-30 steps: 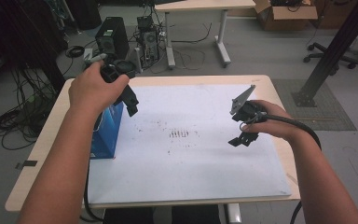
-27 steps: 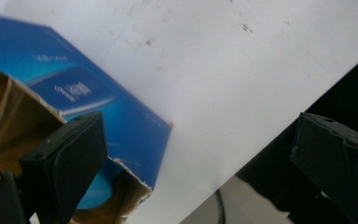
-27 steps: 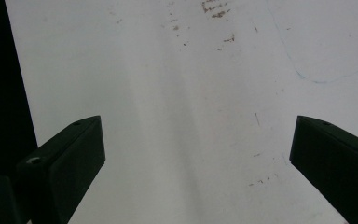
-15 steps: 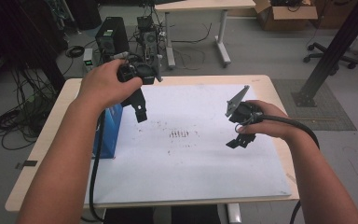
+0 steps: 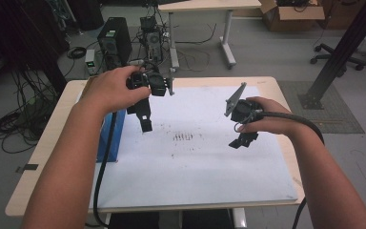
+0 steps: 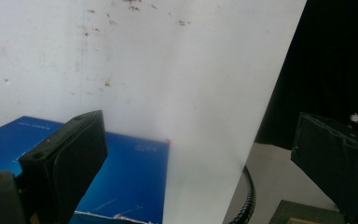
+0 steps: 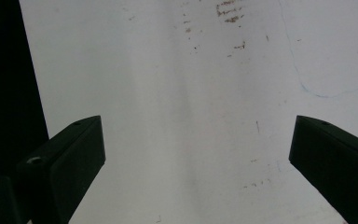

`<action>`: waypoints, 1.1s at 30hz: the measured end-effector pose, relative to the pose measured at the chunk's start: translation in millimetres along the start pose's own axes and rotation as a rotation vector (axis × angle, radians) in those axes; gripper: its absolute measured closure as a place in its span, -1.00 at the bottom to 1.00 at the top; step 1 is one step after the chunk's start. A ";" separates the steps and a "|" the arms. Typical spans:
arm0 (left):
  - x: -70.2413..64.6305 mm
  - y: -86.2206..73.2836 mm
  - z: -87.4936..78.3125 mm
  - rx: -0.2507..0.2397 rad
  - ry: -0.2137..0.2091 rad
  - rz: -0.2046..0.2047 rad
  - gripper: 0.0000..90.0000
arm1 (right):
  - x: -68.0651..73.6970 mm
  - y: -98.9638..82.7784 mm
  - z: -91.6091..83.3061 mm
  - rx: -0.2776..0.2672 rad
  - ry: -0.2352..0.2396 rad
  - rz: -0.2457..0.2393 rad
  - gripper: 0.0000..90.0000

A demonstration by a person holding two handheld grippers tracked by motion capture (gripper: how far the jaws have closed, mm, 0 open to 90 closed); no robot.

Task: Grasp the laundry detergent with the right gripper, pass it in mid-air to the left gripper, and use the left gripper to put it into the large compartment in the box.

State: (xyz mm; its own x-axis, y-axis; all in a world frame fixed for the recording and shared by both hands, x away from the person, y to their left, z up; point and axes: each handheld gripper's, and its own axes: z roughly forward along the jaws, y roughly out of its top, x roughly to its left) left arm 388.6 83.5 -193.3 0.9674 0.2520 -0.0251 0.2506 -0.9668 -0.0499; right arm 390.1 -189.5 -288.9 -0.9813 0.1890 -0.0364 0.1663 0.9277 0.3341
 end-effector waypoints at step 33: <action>9.8 -8.6 8.0 -0.002 -0.026 0.008 -0.91 | -1.9 8.2 2.2 0.012 -0.005 0.014 -0.92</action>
